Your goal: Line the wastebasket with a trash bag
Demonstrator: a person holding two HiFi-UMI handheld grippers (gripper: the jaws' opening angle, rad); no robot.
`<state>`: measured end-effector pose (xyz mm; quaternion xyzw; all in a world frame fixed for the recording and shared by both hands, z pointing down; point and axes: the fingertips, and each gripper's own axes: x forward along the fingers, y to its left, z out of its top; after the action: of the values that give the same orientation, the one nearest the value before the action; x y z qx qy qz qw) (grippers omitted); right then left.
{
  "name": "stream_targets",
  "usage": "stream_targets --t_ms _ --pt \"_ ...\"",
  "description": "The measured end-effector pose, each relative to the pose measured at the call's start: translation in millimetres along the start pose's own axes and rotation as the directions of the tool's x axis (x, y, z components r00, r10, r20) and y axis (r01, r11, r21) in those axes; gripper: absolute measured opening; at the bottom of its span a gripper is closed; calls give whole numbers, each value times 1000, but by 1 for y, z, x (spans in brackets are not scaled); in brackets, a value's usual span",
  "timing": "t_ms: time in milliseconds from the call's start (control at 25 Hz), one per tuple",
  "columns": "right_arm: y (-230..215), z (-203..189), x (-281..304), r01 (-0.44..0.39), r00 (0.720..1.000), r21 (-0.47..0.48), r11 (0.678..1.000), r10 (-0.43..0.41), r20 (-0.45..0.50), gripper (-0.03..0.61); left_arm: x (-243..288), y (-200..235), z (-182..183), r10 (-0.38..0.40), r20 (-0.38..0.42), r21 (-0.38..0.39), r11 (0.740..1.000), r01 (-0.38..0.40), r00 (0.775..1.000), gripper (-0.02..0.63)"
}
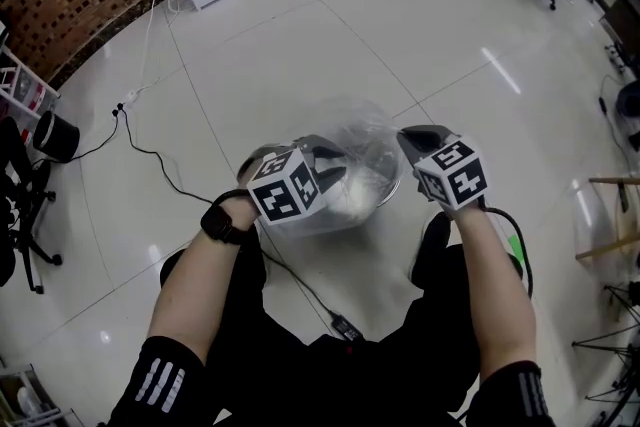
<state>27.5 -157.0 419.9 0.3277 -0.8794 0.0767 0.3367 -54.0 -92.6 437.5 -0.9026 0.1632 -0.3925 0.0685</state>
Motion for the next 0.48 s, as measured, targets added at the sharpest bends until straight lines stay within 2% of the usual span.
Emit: stream_targets --t_ms 120,200,480 --pt "-9 -15 -5 -33 999 34 999 34 -32 8 11 20 1 76 -37 11 997 -76 996 88" --pt "-13 -26 -7 -51 997 50 997 54 -51 8 21 26 2 94 -64 24 995 -92 993 91" --pt "-10 -71 -3 -158 976 123 980 174 -132 8 76 15 -19 45 -205 85 996 -28 978 128"
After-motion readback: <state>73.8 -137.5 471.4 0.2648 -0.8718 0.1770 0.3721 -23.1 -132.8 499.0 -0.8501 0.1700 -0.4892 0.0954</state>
